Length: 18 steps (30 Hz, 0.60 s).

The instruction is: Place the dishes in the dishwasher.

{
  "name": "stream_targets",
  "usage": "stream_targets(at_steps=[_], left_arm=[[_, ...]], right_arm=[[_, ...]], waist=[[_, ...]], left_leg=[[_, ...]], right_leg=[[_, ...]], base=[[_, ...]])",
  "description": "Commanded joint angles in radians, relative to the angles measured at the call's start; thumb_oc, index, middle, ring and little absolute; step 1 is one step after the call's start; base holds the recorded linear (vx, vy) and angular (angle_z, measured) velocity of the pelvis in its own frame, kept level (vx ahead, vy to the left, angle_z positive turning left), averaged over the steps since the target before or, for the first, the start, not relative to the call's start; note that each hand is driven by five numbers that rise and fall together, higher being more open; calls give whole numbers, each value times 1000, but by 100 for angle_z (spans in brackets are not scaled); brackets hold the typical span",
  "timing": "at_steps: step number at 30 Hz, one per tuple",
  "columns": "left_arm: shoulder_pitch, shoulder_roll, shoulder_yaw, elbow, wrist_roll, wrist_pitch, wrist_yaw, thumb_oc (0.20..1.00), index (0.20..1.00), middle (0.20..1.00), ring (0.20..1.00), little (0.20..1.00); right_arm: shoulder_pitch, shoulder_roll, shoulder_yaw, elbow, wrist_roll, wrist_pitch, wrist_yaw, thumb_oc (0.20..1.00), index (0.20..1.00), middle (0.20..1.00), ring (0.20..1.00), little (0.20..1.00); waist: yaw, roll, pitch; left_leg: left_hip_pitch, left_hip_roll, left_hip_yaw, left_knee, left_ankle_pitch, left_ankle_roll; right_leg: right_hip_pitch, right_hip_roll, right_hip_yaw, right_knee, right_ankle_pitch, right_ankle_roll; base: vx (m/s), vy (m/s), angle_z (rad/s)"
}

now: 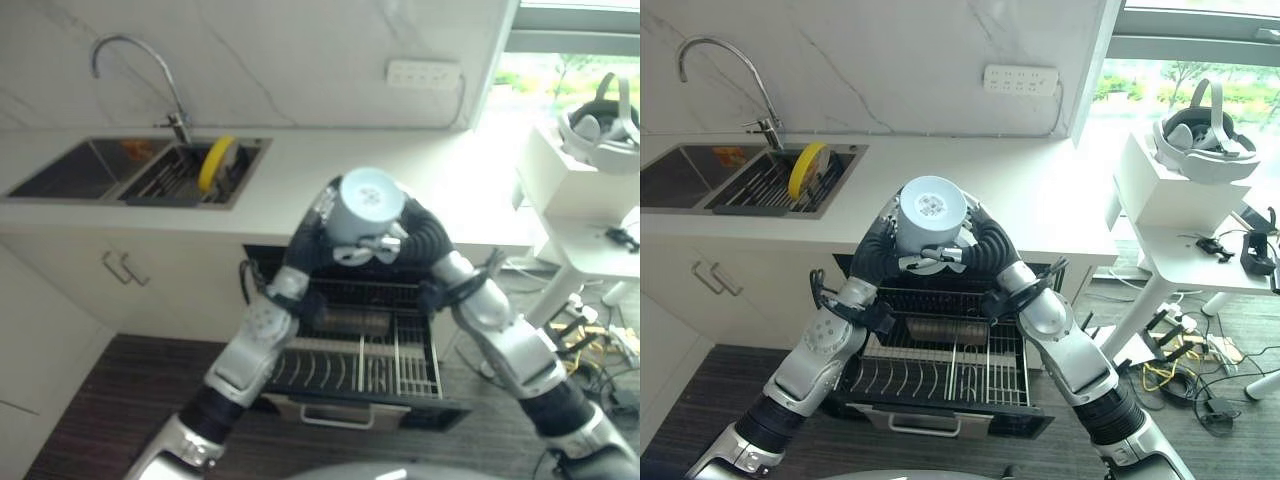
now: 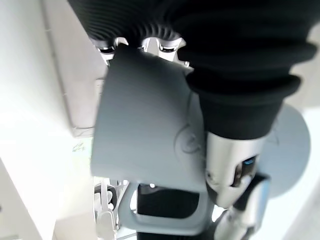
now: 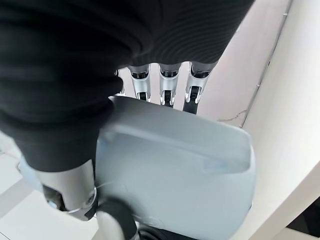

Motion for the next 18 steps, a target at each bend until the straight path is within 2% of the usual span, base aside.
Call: stream_targets(at_steps=[1,5,8,11,16,18], left_arm=[[-49,12,42,17,-88,-19,8,1000,1000,1000,1000,1000],[66,11,69,32,-85,-93,-27,1000,1000,1000,1000,1000],[96,22,114,40,-129,-106,-60,1000,1000,1000,1000,1000],[107,28,145,26,-147,-79,-87,1000,1000,1000,1000,1000],[113,57,180,25,-63,-31,-88,1000,1000,1000,1000,1000],[113,71,194,38,-53,15,-103,1000,1000,1000,1000,1000]], right_arm=[[-55,16,-56,-48,-11,-89,-21,200,200,200,200,200],[5,-9,-115,-45,-9,-112,-34,200,200,200,200,200],[49,-32,-147,-35,0,-127,-38,200,200,200,200,200],[76,-33,-161,-24,-12,-131,-48,200,200,200,200,200],[117,-42,-182,-2,-26,-128,-54,200,200,200,200,200],[131,-49,-187,19,7,-107,-31,200,200,200,200,200]], waist=[[20,-33,13],[30,-41,31],[31,-39,36],[32,-37,37],[26,-30,39],[23,-27,38]], left_leg=[[20,-13,4,7,-112,28],[14,-11,5,7,-110,27],[14,-10,5,7,-108,26],[13,-9,4,7,-106,24],[13,-8,8,7,-104,22],[13,-7,10,7,-103,21]], right_leg=[[85,-50,-40,7,-106,63],[83,-50,-47,7,-104,61],[82,-51,-49,7,-103,62],[82,-52,-51,7,-102,63],[81,-52,-49,7,-102,64],[81,-53,-50,7,-102,66]], base=[[0,0,0],[-32,-23,4],[2,0,2],[6,0,3],[0,0,0],[0,0,0]])
